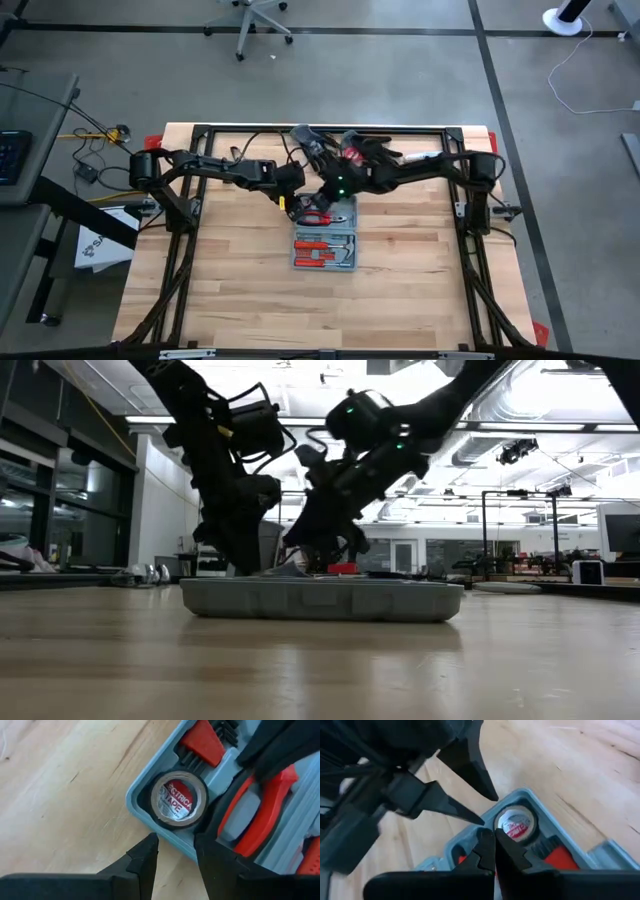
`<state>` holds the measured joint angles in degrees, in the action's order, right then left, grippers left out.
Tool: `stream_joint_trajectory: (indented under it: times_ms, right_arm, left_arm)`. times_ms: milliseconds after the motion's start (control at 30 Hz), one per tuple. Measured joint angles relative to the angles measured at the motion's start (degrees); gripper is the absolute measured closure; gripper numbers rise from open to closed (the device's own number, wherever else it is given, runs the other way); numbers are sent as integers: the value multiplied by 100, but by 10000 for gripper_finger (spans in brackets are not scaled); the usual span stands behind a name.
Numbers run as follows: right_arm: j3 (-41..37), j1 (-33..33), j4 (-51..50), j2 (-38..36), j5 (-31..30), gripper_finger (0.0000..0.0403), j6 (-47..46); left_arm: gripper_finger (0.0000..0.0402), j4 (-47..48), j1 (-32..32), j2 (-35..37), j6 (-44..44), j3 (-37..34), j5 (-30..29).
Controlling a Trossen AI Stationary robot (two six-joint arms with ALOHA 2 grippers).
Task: Prefit tool cases
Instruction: Put the black electrical tape into the gray tool box
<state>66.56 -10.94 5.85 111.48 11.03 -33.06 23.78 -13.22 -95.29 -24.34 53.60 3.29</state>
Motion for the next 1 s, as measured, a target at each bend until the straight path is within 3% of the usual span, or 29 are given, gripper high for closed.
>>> stream_joint_trajectory:
  times_ms: [367, 633, 1000]
  right_arm:
    - [578, -18, -449, 839, 352, 403, 200]
    - [573, -120, -679, 737, 691, 403, 201]
    - [573, -147, -816, 390, 401, 403, 480]
  left_arm:
    - [275, -213, -6, 19, -11, -297, -541]
    - [276, -640, -54, 90, -87, -543, -228]
    - [276, -912, -145, 469, 72, -562, -231]
